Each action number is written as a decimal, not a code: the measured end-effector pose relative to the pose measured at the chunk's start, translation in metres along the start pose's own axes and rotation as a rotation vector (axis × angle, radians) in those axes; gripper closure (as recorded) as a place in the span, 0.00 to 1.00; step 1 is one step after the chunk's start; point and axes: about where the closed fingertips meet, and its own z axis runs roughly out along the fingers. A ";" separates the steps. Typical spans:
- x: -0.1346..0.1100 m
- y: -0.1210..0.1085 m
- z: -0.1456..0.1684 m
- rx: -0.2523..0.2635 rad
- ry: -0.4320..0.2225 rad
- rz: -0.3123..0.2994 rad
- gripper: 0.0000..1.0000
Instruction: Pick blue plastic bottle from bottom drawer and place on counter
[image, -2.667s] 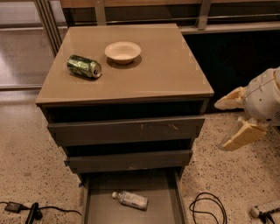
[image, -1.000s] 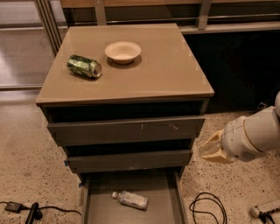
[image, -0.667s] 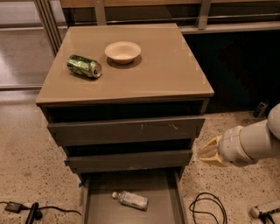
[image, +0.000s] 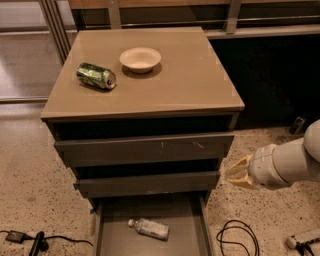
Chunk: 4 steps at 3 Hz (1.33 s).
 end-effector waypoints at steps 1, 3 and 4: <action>0.001 -0.001 0.019 -0.004 0.025 -0.003 0.40; 0.038 -0.004 0.091 -0.058 0.019 0.062 0.00; 0.059 0.006 0.127 -0.109 0.024 0.100 0.00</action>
Offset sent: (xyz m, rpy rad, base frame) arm 0.0338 0.0117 -0.1050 0.0303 0.0848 -0.0349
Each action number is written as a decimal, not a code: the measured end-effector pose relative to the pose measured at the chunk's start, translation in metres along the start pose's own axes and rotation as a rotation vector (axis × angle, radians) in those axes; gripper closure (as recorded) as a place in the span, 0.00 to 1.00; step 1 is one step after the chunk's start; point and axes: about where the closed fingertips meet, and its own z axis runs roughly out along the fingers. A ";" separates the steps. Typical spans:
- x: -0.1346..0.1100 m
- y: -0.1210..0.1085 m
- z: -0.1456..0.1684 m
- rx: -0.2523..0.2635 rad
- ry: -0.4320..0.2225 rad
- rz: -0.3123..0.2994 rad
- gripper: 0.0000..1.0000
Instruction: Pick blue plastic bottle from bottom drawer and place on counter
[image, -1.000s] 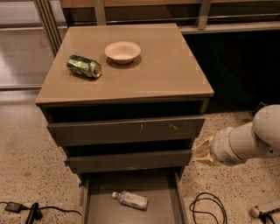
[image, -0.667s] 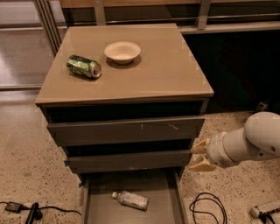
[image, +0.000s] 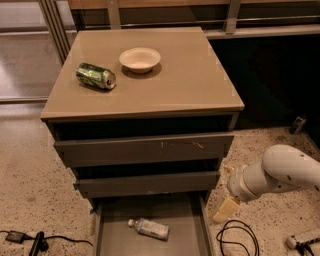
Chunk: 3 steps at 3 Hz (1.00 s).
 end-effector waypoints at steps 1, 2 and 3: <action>0.000 0.000 0.000 0.000 0.000 0.000 0.00; -0.002 0.018 0.012 -0.023 -0.051 -0.002 0.00; -0.003 0.057 0.047 -0.053 -0.168 -0.009 0.00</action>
Offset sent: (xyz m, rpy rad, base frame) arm -0.0569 0.0542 -0.0381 0.2312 -0.0070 0.0561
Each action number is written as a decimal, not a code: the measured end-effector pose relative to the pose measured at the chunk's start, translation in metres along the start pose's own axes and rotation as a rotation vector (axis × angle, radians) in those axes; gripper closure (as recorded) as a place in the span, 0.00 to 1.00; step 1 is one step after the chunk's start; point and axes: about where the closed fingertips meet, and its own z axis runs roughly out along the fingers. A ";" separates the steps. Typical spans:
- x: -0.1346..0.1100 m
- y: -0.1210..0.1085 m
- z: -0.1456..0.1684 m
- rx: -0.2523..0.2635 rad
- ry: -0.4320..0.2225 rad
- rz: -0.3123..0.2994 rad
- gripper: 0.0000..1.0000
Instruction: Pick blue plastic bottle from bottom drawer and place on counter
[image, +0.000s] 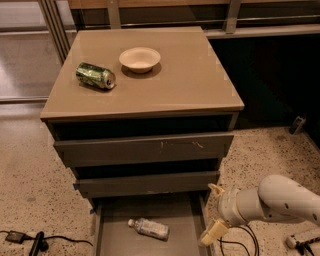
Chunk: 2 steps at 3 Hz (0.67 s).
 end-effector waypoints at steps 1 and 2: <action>0.007 0.024 0.030 0.004 -0.080 0.001 0.00; 0.008 0.026 0.062 0.024 -0.136 0.006 0.00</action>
Offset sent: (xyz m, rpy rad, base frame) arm -0.0088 0.0578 -0.0717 0.1664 -0.0913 -0.0400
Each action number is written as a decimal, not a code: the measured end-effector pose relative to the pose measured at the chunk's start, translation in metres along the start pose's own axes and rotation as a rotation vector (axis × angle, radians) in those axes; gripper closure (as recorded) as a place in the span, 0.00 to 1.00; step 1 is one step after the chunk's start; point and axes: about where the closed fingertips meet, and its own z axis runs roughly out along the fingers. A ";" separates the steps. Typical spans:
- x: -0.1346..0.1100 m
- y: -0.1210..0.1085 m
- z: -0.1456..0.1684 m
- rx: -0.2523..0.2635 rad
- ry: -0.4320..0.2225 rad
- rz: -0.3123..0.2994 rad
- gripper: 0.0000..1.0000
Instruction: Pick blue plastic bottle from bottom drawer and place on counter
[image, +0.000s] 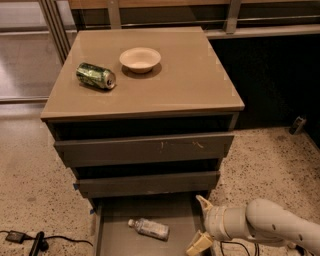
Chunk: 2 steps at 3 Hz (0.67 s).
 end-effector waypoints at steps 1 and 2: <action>-0.002 0.002 0.004 0.007 0.005 -0.009 0.00; 0.007 -0.002 0.021 0.019 0.039 -0.014 0.00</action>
Offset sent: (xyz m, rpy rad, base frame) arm 0.0351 0.0255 -0.0522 -0.1358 -0.0334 -0.0152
